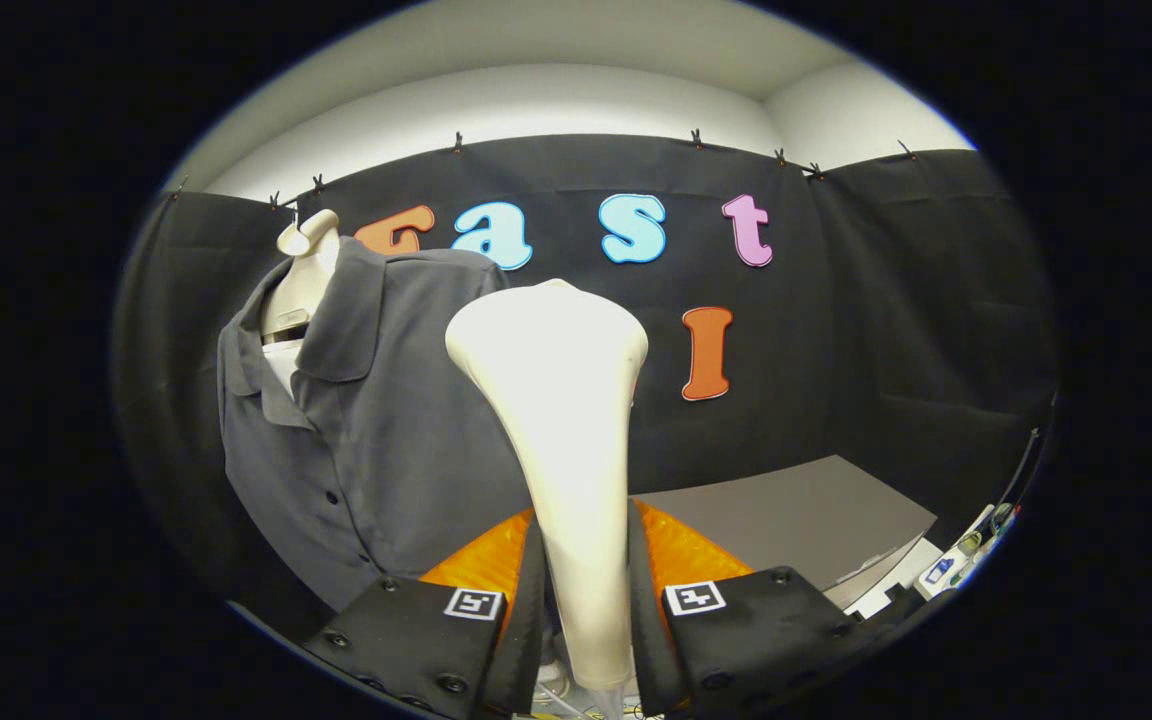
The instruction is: Iron the clothes twice with a garment steamer, once on the left side and once on the right side.
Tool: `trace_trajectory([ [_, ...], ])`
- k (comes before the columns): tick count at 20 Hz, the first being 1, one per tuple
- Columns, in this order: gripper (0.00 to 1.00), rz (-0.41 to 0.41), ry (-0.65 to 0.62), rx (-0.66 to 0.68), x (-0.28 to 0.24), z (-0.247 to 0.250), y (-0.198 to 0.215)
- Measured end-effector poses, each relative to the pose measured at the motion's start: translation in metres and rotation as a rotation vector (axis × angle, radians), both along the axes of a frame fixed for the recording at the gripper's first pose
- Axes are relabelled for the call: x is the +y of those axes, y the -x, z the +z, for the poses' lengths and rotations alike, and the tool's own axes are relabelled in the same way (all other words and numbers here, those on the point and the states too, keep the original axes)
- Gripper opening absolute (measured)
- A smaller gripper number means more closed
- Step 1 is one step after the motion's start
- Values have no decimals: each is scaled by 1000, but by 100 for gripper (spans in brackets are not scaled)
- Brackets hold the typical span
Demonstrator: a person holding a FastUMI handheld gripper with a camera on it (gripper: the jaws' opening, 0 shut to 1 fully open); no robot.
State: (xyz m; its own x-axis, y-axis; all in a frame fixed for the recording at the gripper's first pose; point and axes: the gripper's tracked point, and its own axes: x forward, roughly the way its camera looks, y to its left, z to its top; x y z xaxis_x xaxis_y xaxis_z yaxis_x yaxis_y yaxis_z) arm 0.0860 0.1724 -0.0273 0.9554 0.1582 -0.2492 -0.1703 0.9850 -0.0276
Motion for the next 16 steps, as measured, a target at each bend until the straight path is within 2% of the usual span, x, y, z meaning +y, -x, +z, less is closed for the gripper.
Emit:
trace_trajectory([
  [8,45,-20,50,23,85,-29,9],
  [16,46,-55,98,87,113,-71,1],
])
